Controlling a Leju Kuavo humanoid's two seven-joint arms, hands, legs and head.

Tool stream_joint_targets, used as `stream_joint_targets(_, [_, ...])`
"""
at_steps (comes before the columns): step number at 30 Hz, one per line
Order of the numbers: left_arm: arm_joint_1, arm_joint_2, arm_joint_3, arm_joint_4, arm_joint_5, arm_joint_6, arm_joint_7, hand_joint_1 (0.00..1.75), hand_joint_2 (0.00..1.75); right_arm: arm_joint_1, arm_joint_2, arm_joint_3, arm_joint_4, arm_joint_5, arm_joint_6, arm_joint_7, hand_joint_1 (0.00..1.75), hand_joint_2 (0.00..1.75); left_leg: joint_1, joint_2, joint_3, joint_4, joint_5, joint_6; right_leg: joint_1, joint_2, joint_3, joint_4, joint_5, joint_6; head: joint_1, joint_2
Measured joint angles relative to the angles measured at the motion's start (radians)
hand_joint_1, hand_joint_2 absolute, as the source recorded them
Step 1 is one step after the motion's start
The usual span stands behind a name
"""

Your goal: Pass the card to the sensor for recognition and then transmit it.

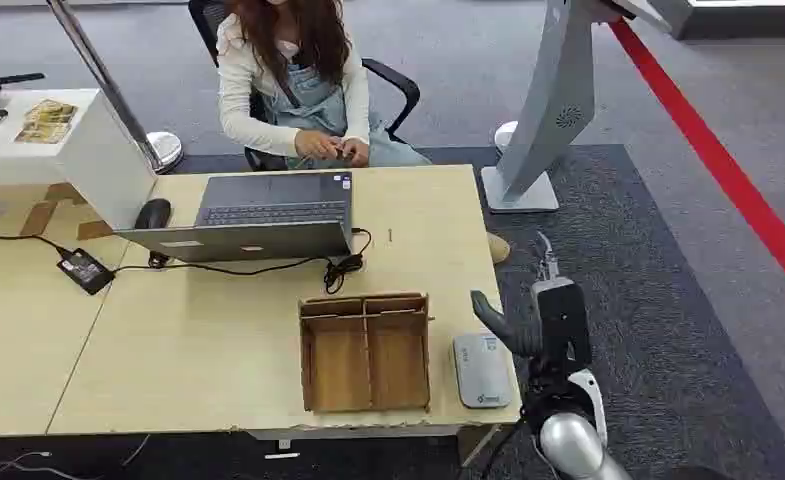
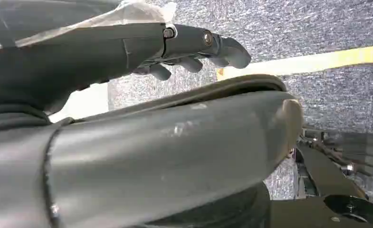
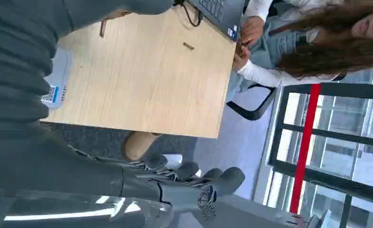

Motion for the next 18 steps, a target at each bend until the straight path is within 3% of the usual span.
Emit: stream_joint_targets(18, [0.000, 0.004, -0.001, 0.000, -0.007, 0.008, 0.000, 0.00, 0.00, 0.001, 0.000, 0.000, 0.000, -0.003, -0.008, 0.001, 0.00, 1.75, 0.000, 0.000, 0.000, 0.000, 0.000, 0.000, 0.000, 0.000, 0.000, 0.000, 0.000, 0.000, 0.000, 0.000])
